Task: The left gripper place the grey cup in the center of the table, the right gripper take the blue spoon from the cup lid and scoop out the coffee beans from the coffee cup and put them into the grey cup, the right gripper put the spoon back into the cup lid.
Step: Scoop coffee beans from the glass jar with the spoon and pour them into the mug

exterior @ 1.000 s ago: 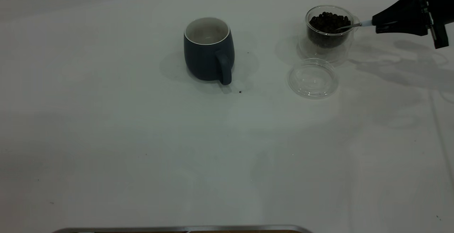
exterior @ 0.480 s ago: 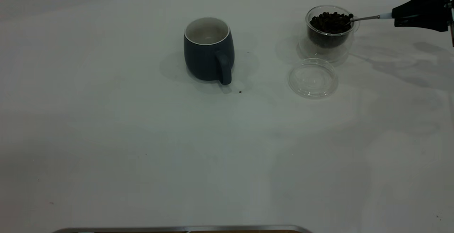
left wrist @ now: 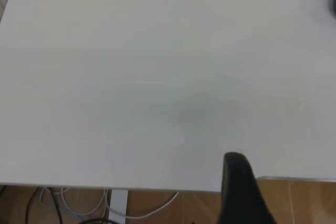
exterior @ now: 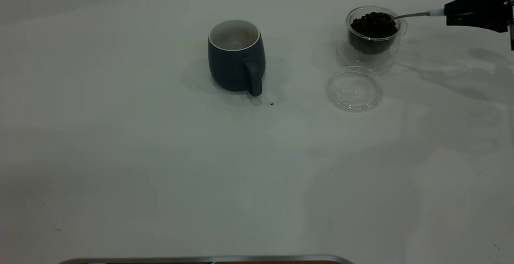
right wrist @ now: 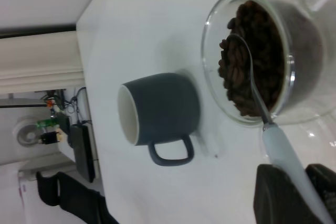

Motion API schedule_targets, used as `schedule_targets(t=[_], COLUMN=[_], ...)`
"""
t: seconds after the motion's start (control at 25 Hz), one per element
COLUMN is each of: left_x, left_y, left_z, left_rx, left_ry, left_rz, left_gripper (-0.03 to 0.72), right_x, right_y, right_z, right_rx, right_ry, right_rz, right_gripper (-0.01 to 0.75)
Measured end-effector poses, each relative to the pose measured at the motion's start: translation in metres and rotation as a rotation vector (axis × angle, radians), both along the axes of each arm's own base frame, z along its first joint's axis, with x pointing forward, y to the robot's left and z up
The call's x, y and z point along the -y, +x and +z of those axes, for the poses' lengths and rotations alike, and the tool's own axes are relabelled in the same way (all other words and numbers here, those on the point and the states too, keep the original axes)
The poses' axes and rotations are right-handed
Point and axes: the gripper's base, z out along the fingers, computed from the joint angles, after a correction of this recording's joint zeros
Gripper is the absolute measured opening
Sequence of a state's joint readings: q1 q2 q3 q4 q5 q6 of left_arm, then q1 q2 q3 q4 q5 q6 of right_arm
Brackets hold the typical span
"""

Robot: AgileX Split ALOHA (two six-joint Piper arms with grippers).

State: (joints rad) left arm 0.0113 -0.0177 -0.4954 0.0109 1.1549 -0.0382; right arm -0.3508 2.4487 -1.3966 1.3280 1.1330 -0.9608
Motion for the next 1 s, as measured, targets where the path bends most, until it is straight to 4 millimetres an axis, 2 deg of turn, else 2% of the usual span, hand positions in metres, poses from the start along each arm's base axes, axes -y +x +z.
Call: schedule_targets(t=[0.28,0.6,0.72,1.0], left_x=[0.000,0.000,0.000,0.000], left_y=[0.000,0.000,0.000,0.000], left_z=[0.000,0.000,0.000,0.000], left_rx=[0.000,0.000,0.000,0.000], left_ry=[0.000,0.001,0.001,0.001], left_rz=[0.000,-0.001,-0.001,-0.001], left_gripper=[0.497,0.497,0.497,0.497], right_x=[-0.011,-0.054,-0.062,-0.076], right_y=[0.003,0.009,0.010,0.014], right_z=[0.002,0.004,0.005,0.033], right_rx=[0.014,0.021,0.023,0.080], right_ry=[0.019,0.046,0.047,0.036], right_rz=[0.015,0.080,0.098,0.132], right_gripper=[0.105,0.105,0.105,0.105])
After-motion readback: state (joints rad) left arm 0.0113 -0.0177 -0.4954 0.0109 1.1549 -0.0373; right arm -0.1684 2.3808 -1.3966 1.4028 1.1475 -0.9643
